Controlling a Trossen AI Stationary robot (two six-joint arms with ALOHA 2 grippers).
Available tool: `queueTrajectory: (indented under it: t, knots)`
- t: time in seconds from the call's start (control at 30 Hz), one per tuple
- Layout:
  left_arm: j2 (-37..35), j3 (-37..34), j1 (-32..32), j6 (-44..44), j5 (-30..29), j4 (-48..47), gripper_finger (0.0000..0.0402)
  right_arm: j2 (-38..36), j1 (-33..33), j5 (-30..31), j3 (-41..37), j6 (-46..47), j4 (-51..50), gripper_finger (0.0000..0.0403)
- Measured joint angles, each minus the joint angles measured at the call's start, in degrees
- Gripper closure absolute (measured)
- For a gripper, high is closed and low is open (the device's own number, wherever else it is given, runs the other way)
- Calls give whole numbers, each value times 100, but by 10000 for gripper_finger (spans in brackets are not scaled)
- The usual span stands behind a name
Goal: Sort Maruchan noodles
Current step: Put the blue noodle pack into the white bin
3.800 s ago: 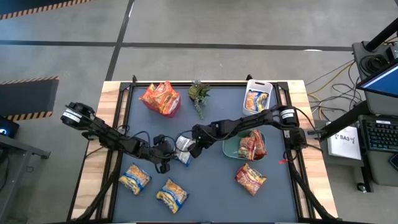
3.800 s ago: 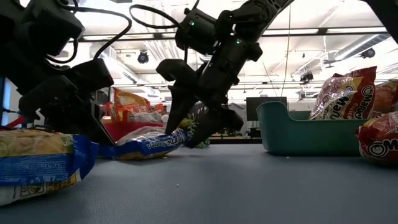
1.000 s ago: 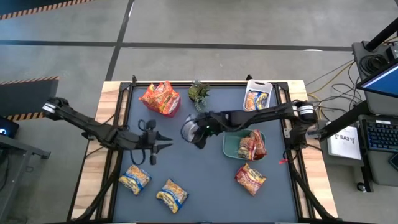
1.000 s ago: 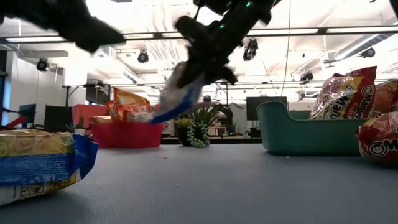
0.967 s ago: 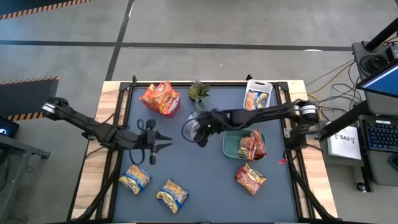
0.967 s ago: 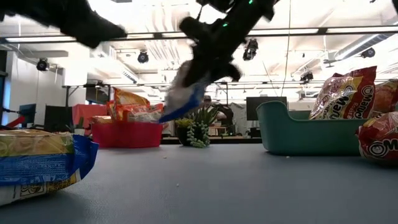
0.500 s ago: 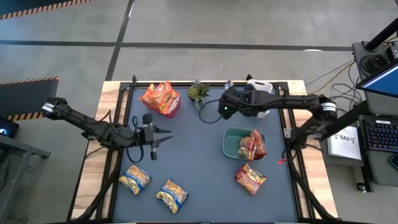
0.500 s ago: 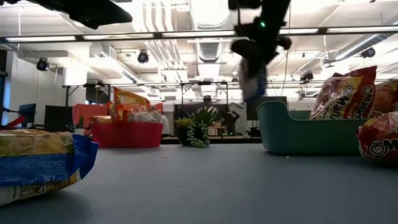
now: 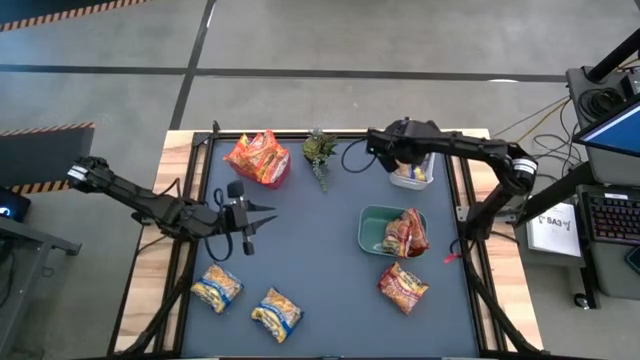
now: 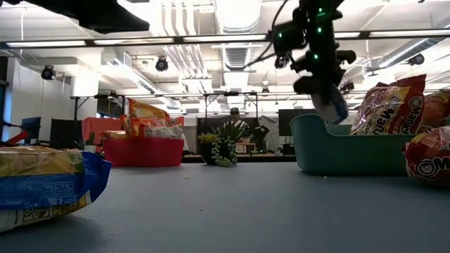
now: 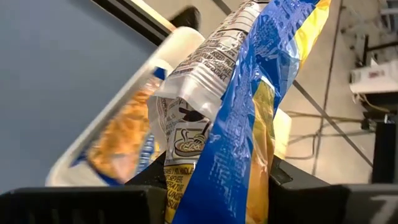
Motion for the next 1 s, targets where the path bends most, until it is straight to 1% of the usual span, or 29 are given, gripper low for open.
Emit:
queueTrajectory:
  t: [0.3,0.47,0.77,0.83,1.0]
  knots:
    - [0,0,0,-41,0,-106,333,175,-751,1,-377,-265,7,303]
    - [0,-2,0,-45,0,-121,333,336,-1044,3,-490,-396,67,303]
    - [0,-2,0,-67,0,-121,333,701,-1216,12,-575,-428,185,301]
    - [0,-2,0,-67,0,-122,333,772,-1212,12,-579,-453,227,295]
    - [0,-2,0,-67,0,-121,333,873,-1209,-14,-583,-505,356,264]
